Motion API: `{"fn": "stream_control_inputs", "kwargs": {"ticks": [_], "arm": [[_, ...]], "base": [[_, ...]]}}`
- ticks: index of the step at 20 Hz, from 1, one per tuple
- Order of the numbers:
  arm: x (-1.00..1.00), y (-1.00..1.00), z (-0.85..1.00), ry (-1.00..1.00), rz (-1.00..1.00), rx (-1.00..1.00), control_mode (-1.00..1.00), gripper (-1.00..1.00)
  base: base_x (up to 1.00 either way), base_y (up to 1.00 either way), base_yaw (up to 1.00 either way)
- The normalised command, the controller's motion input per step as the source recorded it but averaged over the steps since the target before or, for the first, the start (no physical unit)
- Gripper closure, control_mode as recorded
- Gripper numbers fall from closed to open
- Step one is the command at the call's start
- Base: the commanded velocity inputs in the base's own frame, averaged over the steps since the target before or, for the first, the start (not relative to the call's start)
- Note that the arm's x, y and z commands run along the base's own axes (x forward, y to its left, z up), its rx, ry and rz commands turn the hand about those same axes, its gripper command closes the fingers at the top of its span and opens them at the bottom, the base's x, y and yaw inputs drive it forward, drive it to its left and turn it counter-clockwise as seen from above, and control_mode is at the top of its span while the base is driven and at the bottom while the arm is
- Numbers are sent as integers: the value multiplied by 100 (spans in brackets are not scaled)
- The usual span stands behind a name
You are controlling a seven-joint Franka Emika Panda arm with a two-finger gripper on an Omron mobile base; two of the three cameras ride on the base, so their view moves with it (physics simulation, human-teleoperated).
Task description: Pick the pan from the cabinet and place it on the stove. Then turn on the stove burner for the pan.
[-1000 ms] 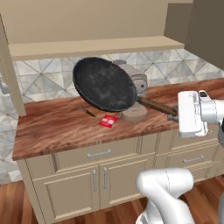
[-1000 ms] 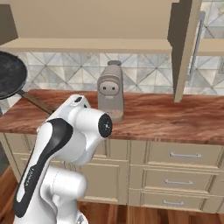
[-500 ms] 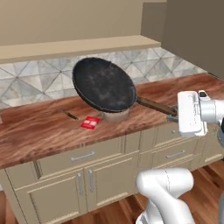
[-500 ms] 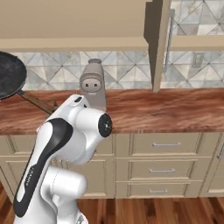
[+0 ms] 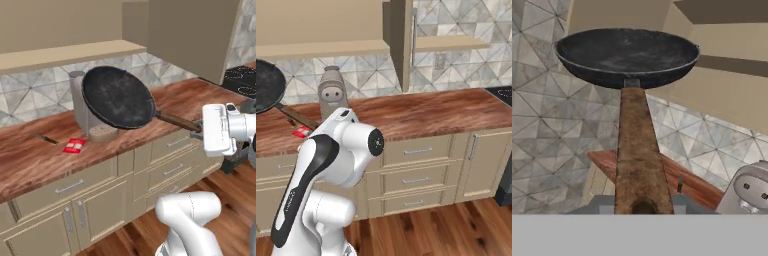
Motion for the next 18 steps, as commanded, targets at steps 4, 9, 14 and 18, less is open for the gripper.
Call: {"fn": "stream_control_inputs", "kwargs": {"ticks": [4, 9, 14, 18], "arm": [[0, 0, 0, 0, 0, 0, 100, 100], [0, 0, 0, 0, 0, 0, 100, 100], [0, 0, 0, 0, 0, 0, 100, 100], [0, 0, 0, 0, 0, 0, 100, 100]], "base": [[-51, -60, -34], [-57, -56, -39], [-50, -41, -43], [-33, -44, -46]]}}
